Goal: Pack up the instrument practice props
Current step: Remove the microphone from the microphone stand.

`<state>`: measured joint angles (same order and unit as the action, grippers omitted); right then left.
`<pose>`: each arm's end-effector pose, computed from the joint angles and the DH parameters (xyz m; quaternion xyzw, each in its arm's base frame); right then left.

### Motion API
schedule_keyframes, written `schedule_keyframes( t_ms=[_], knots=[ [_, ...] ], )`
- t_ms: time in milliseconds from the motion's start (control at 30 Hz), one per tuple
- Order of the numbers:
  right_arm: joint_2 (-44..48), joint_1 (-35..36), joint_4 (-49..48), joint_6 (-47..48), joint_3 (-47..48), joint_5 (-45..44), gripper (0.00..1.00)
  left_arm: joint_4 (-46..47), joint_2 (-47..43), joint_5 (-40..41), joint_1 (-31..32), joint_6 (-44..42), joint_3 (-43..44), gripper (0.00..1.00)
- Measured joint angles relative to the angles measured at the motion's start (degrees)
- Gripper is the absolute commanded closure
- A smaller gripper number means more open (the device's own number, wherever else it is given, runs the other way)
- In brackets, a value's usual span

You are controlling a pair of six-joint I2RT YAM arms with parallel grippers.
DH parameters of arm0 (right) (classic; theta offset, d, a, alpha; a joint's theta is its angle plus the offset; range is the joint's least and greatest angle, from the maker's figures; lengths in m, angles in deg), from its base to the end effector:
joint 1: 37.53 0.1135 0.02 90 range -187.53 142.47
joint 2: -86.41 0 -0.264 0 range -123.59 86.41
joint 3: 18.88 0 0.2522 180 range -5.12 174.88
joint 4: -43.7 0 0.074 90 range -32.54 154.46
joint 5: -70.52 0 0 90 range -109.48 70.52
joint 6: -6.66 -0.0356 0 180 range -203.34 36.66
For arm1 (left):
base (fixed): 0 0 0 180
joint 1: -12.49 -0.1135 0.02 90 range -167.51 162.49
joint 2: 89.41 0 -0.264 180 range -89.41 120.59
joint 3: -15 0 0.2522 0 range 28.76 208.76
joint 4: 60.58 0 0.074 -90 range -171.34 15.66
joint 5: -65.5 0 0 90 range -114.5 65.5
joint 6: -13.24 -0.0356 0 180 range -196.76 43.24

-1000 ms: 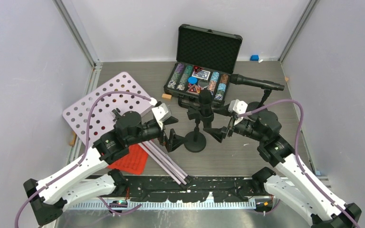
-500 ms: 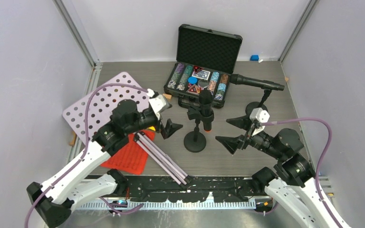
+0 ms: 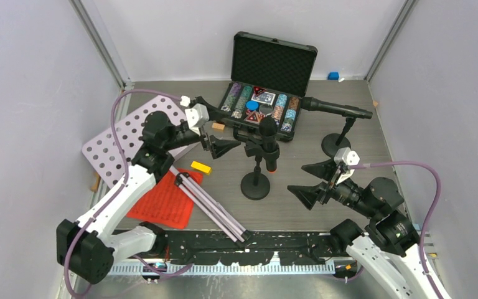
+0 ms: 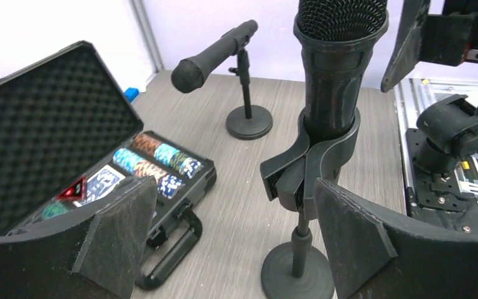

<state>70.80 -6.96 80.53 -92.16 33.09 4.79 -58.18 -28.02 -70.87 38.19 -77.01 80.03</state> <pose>0.0574 0.0509 0.3332 -0.2763 0.6537 0.3725 0.5979 0.2081 -0.1287 0.3716 0.4232 0.5334 -0.4074 0.6086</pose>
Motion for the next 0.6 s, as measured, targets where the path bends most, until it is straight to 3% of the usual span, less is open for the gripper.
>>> schedule_keyframes(
  t_ms=[267, 600],
  knots=[
    [0.0, 0.0, 1.6, -0.2, 0.0, 0.0, 0.14, 11.3, 8.5, -10.3, -0.2, 5.0, 0.4, 0.0],
    [0.0, 0.0, 3.2, -0.2, 0.0, 0.0, 0.15, 38.6, 19.9, -18.6, -0.2, 29.8, 4.0, 0.0]
  ],
)
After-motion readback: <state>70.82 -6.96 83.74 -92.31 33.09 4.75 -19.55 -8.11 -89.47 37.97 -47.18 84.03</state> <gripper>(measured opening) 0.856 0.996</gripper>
